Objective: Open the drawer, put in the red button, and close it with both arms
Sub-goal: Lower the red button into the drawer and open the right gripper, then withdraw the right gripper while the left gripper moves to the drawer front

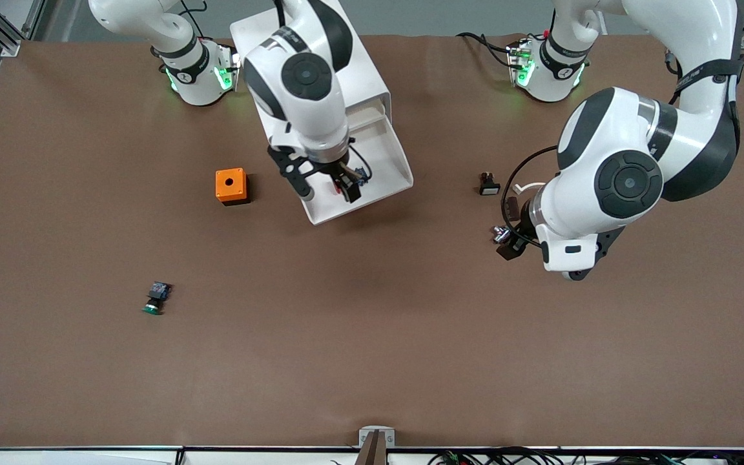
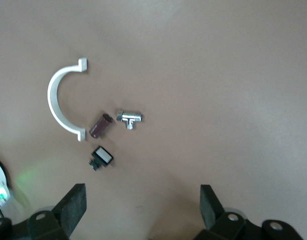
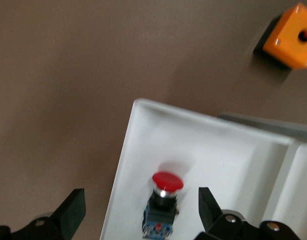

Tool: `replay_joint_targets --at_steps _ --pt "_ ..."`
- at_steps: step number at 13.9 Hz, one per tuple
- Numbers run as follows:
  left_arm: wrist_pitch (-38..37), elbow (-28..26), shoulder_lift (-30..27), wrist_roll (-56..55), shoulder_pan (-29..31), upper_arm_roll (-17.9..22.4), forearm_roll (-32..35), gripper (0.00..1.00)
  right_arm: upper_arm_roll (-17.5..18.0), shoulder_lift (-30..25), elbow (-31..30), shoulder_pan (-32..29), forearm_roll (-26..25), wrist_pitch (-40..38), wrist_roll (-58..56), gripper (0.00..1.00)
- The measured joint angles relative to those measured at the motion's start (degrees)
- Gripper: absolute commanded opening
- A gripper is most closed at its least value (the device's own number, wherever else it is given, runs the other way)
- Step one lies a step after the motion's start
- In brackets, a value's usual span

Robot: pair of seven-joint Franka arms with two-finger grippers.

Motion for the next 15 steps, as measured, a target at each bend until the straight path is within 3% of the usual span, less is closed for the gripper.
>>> replay_joint_targets --at_steps 3,7,12,15 --pt "0.6 0.0 0.0 9.4 -0.1 -0.5 1.2 1.0 -0.3 -1.4 1.8 -7.1 0.0 -6.5 -15.1 1.0" --pt "7.2 -1.1 1.8 11.5 -2.1 -4.2 1.4 1.0 -0.7 -5.3 2.2 -18.6 -0.1 -14.0 -37.6 1.0" --pt "17.5 -1.8 9.9 11.5 -9.0 -4.6 1.5 1.0 -1.0 -7.3 5.1 -35.7 -1.2 -20.7 -67.3 1.0" --pt "23.5 -1.9 14.6 11.3 -11.5 -4.7 1.5 1.0 -1.0 -7.3 5.3 -42.4 -3.7 -20.9 -79.2 1.0"
